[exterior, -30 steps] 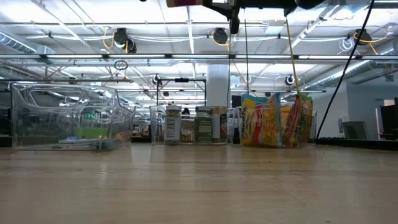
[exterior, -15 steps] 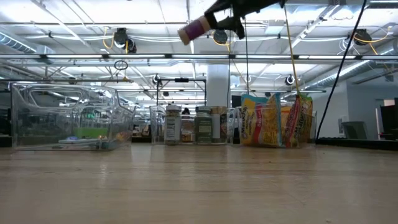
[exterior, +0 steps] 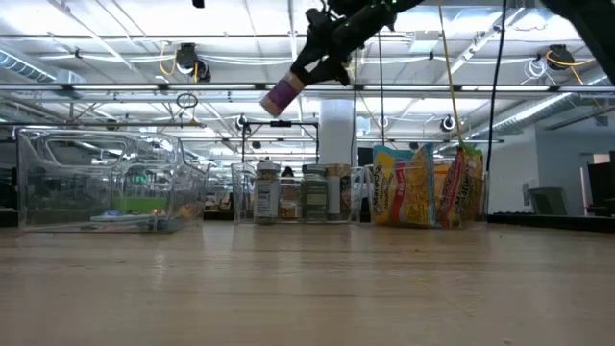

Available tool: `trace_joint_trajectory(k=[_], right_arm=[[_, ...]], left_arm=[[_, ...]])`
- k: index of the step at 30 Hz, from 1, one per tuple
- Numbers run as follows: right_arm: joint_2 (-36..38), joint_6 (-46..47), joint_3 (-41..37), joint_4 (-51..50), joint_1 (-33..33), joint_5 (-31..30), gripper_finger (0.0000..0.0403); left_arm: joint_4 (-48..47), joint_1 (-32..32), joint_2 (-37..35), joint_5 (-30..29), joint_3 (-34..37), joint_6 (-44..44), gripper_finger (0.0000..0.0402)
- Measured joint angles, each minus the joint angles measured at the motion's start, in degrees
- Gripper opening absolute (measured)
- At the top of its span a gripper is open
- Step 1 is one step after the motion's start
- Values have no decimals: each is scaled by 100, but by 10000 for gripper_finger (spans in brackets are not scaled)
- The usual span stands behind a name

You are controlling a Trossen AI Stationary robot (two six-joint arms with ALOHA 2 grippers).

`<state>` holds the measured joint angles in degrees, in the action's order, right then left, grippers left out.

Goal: Pick & Place Food Item
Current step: Put the violet spice bottle into the middle transparent bin

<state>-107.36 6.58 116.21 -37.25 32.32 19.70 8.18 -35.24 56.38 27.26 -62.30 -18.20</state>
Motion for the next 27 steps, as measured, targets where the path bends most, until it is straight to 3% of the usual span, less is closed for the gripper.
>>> trace_joint_trajectory(k=[7,21,27], right_arm=[[-652,-234,690,-469,57,-105,197],[-692,-871,706,-1891,442,-960,197],[-690,-859,638,-1998,522,-1282,197]], left_arm=[[-159,0,0,87,0,3,303],[-597,0,0,104,0,47,310],[-730,0,0,102,0,160,312]])
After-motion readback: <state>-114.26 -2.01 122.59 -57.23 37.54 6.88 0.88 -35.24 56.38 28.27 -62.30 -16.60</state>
